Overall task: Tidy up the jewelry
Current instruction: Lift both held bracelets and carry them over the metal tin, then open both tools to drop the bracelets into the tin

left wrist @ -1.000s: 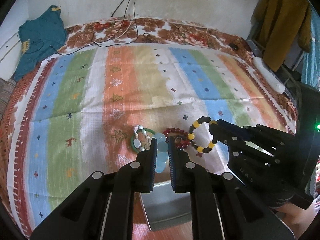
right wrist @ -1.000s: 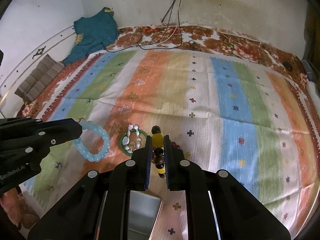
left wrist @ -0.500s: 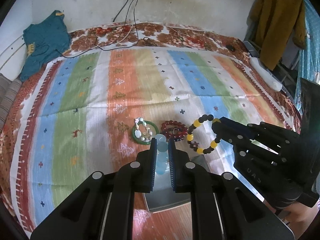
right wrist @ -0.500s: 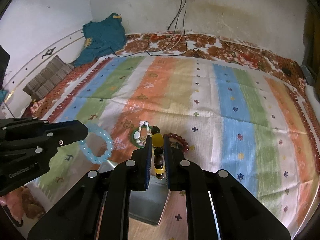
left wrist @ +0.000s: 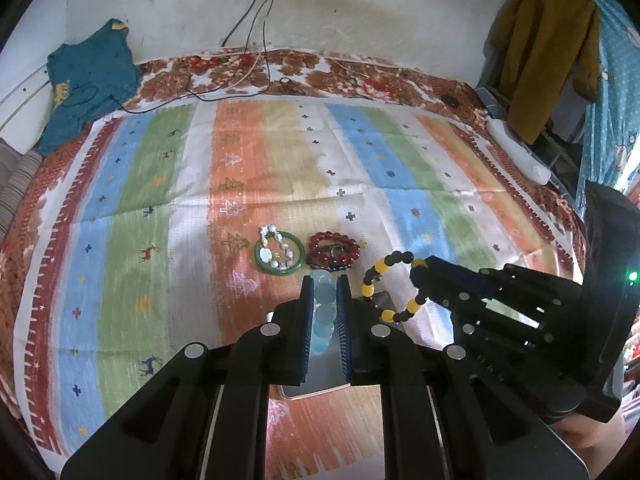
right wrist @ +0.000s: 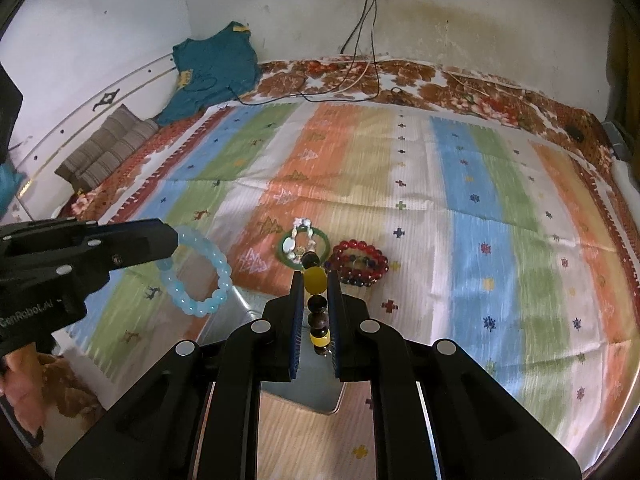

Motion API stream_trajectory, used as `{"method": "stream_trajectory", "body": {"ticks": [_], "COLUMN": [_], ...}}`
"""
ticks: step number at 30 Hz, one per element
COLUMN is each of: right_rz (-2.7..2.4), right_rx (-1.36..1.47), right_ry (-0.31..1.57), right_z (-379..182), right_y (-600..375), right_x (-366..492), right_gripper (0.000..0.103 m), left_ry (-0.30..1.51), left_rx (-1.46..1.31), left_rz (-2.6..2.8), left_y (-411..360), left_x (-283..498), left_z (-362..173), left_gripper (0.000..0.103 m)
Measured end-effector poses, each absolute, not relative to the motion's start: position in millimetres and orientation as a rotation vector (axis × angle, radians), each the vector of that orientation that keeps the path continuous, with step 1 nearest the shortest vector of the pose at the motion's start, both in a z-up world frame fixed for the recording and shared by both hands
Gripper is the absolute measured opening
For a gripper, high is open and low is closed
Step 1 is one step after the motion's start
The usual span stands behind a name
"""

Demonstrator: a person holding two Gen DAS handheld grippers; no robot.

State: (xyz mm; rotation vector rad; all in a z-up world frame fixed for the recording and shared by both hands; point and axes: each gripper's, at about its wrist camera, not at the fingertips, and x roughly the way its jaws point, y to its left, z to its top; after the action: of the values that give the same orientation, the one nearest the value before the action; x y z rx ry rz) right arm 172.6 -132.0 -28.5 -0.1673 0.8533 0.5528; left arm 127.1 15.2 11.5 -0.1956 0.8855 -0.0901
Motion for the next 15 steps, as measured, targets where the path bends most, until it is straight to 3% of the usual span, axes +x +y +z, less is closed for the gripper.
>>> {"method": "stream_trajectory", "body": {"ticks": [10,12,15], "right_rz": [0.529,0.51,0.478], "right_rx": [-0.15,-0.149,-0.155], "right_ry": [0.903,0.911,0.913], "right_z": [-35.3,-36.3,-36.5], "right_y": [-137.5,-140.0,-144.1], "right_x": [169.2,170.8,174.6], "right_gripper": [0.014,0.024,0.028], "left_ry": [0.902,0.9,0.901], "left_rx": [-0.201,-0.208,-0.22], "left_rz": [-0.071,-0.06,-0.033], "left_y": [13.4,15.8,22.6], "left_x": [121.5,121.6,122.6], "left_z": [5.5,5.9,4.7], "left_gripper": [0.014,0.019,0.021]}}
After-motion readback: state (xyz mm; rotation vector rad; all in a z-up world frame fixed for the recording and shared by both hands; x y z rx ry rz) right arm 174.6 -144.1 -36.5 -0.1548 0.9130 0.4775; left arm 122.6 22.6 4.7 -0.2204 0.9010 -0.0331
